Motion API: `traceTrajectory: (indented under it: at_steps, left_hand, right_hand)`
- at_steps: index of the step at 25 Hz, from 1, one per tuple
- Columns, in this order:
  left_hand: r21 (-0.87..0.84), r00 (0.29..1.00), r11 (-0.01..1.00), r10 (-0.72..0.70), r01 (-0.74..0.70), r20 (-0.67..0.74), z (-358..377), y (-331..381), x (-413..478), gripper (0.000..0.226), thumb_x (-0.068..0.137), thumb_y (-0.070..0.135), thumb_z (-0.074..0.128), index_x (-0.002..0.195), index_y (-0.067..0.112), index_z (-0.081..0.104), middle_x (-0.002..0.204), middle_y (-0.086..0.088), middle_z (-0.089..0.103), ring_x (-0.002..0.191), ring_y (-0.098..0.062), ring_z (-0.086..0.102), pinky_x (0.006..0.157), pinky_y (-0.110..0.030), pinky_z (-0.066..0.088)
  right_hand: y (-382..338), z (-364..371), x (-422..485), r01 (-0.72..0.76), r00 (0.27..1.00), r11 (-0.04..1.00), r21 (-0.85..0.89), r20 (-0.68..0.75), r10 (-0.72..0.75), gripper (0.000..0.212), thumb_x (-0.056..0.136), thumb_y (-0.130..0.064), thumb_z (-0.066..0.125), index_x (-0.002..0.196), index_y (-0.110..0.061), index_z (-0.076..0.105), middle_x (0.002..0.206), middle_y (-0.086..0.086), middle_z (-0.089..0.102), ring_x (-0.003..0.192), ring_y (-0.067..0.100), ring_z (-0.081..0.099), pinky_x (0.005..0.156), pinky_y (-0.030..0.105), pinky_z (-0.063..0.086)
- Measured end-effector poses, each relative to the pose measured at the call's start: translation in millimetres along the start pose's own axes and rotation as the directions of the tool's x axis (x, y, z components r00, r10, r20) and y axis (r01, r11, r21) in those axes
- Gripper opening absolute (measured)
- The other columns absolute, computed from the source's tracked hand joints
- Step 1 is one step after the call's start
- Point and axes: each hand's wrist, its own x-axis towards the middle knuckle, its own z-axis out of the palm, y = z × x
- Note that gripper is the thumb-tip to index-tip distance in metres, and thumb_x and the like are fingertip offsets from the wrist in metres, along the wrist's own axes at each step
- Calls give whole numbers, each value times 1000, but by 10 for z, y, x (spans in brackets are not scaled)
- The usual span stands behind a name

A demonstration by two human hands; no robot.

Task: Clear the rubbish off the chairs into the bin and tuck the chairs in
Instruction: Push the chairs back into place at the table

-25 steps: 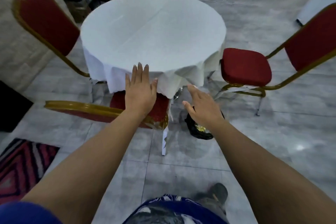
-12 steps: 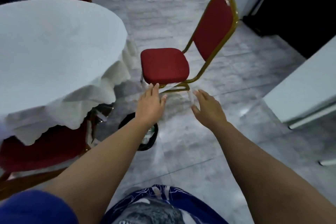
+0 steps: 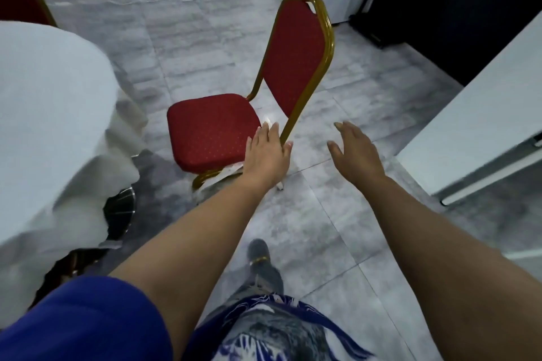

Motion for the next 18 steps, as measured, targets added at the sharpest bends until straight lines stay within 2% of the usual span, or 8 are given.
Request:
traceTrajectory:
  at_steps: [7,13,18]
  left_hand:
    - [5,1000,1000,2,-2,-13,-150,359,1798,60,103,44,25,153,13,14,161,-11,12,149,-27,9,121,-45,8]
    - [-78,999,997,-6,10,43,-75,729,2738,63,103,45,25,154,14,8,163,-8,5,150,-24,4,122,-42,5]
    - [-108,997,992,-72,73,13,117,956,3497,65,103,46,23,155,13,3,163,-6,1,150,-21,-3,122,-40,2]
  right_hand:
    - [101,-283,1876,-5,998,997,74,-58,10,51,102,-37,40,149,-17,37,158,4,33,146,23,29,117,47,28]
    - [358,-376,3032,-3,996,997,81,-92,10,51,103,-38,37,149,-16,37,158,5,34,146,22,29,117,44,28]
    - [442,-400,4107,132,991,991,37,-16,-131,55,104,-41,32,154,-18,28,162,2,25,150,19,21,119,40,21]
